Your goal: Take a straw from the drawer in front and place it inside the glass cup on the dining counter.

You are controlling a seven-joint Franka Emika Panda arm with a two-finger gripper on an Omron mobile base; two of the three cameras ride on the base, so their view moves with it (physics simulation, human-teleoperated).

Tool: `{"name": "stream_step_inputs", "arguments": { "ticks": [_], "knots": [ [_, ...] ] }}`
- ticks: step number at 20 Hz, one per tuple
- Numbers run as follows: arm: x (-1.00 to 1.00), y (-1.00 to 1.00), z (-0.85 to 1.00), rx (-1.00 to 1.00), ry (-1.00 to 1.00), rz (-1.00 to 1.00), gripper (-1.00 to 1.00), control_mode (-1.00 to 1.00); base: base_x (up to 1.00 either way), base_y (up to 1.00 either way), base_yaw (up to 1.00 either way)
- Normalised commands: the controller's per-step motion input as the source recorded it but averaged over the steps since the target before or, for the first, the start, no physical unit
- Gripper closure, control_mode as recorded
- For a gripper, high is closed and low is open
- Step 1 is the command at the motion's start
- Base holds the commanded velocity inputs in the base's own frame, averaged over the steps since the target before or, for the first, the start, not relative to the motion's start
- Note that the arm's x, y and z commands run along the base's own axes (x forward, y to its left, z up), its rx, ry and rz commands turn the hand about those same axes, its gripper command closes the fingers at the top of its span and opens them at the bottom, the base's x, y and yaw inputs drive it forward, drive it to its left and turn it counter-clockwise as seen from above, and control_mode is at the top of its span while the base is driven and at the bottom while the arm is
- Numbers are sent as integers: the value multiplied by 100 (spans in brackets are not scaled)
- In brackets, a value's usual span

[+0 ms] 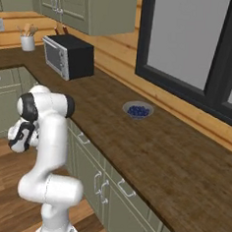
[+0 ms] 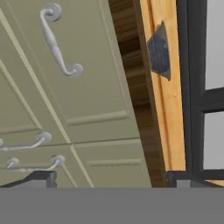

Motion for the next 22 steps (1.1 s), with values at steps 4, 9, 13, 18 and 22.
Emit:
{"name": "stream_step_inputs", "arguments": {
  "ticks": [4, 9, 13, 18, 22],
  "knots": [
    [0, -63, 0, 0, 0, 0, -100, -100, 0, 0, 0],
    [6, -59, 0, 0, 0, 0, -100, -100, 0, 0, 0],
    [31, -31, 6, 0, 0, 0, -100, -100, 0, 0, 0],
    [48, 1, 0, 0, 0, -4, -100, -100, 0, 0, 0],
    [45, 20, -10, -4, 0, -7, -100, -100, 0, 0, 0]
  ]
}}
